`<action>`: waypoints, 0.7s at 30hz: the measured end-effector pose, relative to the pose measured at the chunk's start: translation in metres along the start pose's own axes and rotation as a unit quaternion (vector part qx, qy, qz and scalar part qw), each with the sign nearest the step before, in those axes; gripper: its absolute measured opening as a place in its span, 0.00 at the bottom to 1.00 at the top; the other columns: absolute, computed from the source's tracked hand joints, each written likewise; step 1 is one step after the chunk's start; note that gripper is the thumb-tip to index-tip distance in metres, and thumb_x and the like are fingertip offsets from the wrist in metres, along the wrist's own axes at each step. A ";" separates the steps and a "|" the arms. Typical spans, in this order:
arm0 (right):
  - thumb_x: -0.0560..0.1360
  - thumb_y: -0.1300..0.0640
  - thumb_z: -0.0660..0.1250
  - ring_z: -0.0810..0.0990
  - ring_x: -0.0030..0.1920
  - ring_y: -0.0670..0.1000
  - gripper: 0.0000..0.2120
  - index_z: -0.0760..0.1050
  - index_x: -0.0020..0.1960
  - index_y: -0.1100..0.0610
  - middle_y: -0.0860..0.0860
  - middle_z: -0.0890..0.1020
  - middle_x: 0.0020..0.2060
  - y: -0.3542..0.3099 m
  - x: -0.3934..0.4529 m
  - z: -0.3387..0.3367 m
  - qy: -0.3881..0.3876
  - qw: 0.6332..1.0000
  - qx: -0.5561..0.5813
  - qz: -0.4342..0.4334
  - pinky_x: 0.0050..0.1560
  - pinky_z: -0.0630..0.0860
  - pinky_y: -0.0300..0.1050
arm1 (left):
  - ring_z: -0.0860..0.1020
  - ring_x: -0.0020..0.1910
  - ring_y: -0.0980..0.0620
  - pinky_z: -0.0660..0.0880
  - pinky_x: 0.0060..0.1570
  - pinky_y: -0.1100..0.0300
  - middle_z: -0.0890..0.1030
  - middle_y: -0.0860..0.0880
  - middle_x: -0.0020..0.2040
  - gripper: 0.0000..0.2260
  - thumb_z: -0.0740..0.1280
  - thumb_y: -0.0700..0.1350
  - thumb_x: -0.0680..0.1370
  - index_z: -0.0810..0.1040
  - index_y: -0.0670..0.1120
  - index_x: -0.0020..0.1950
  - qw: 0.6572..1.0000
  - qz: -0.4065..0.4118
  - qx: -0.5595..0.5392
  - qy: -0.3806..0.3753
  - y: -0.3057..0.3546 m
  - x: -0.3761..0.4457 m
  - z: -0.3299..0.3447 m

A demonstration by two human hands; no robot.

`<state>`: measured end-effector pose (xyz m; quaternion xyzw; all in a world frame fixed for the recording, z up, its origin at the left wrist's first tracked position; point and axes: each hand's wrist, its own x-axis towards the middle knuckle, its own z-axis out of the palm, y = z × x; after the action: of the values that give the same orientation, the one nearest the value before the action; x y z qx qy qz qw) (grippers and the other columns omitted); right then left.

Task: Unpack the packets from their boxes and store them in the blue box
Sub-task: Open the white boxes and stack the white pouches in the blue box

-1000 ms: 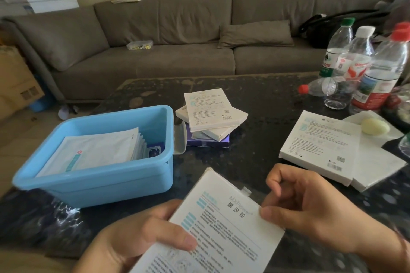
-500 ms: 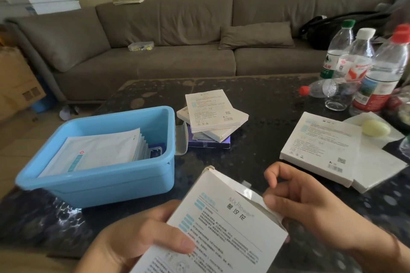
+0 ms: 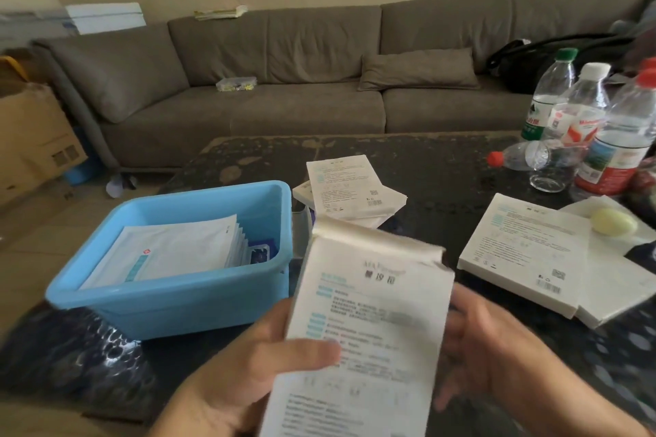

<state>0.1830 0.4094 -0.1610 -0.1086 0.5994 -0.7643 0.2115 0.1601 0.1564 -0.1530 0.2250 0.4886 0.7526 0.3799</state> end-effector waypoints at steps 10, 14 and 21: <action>0.61 0.59 0.81 0.83 0.46 0.37 0.16 0.85 0.47 0.45 0.36 0.86 0.42 0.020 -0.010 0.009 0.279 0.924 -0.208 -0.159 0.43 0.76 0.27 | 0.82 0.51 0.59 0.76 0.46 0.71 0.81 0.61 0.51 0.16 0.74 0.51 0.73 0.75 0.59 0.59 0.779 0.303 0.281 0.471 -0.011 0.033 0.035; 0.62 0.54 0.82 0.82 0.44 0.37 0.22 0.80 0.52 0.41 0.24 0.79 0.44 0.020 -0.007 0.003 0.320 0.752 -0.512 -0.265 0.40 0.78 0.33 | 0.80 0.35 0.51 0.79 0.35 0.60 0.81 0.48 0.40 0.08 0.69 0.50 0.72 0.82 0.57 0.51 0.780 0.370 0.291 0.413 -0.019 0.029 0.049; 0.57 0.56 0.82 0.84 0.51 0.47 0.32 0.81 0.61 0.48 0.43 0.82 0.58 0.040 -0.009 -0.008 0.275 0.647 -0.667 -0.247 0.40 0.82 0.46 | 0.75 0.24 0.59 0.72 0.27 0.68 0.83 0.50 0.30 0.07 0.71 0.41 0.74 0.87 0.50 0.41 0.864 0.142 0.153 0.458 -0.007 0.032 0.047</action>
<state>0.1950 0.4124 -0.2004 -0.1497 0.9288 -0.1772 -0.2891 0.1767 0.2101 -0.1407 -0.0226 0.6790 0.7328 -0.0369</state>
